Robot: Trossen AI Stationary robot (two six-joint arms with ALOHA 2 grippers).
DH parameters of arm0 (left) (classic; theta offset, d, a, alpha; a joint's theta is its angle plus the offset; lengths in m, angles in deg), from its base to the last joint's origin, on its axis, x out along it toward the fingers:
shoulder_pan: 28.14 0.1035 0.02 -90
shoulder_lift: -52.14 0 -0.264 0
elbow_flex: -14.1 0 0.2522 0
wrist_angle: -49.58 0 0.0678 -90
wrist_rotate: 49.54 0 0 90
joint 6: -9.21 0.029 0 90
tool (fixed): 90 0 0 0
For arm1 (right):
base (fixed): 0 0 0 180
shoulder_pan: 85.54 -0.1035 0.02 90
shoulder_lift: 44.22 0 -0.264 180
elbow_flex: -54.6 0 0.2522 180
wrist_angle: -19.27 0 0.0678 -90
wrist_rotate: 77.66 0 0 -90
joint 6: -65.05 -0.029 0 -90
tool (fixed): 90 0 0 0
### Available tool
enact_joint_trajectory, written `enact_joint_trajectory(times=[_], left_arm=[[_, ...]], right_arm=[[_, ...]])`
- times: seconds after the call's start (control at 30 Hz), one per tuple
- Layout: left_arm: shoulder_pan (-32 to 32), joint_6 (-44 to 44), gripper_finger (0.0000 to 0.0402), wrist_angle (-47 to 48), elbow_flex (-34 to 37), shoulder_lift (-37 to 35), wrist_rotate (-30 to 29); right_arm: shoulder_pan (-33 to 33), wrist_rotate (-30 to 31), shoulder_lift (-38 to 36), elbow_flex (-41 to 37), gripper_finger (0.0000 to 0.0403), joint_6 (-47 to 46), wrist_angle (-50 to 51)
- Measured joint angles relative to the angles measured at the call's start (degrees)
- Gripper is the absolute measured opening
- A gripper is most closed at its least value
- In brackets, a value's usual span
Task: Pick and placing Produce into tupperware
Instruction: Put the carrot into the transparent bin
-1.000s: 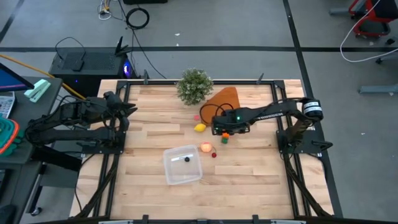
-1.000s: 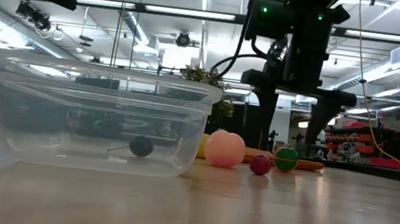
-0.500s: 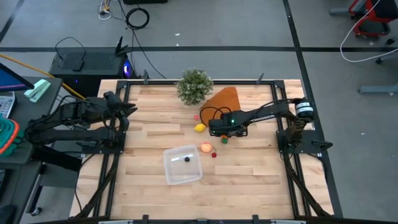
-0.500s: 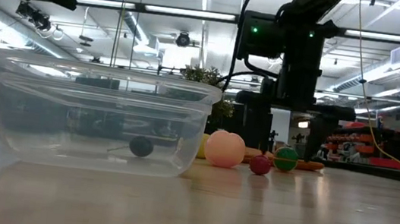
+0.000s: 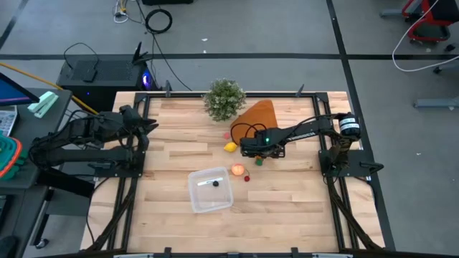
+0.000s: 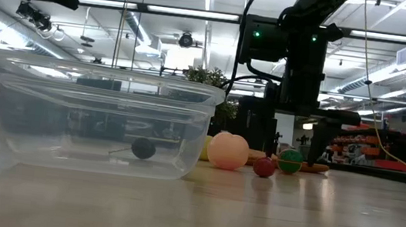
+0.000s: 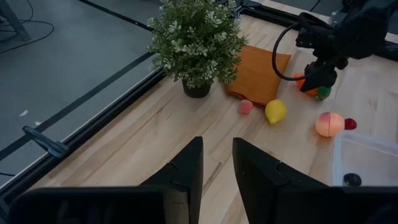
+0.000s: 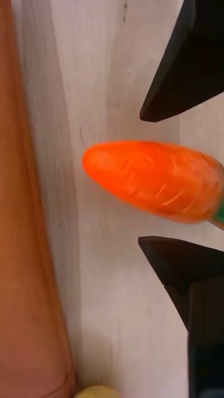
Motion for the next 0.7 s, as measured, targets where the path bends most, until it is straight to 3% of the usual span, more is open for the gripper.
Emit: enact_joint_trajectory(times=[0.7], left_arm=[[0.0,0.0,0.009,0.0,0.0,0.0,0.0]], right_arm=[[0.0,-0.4,0.0,0.0,0.0244,-0.4,-2.1]])
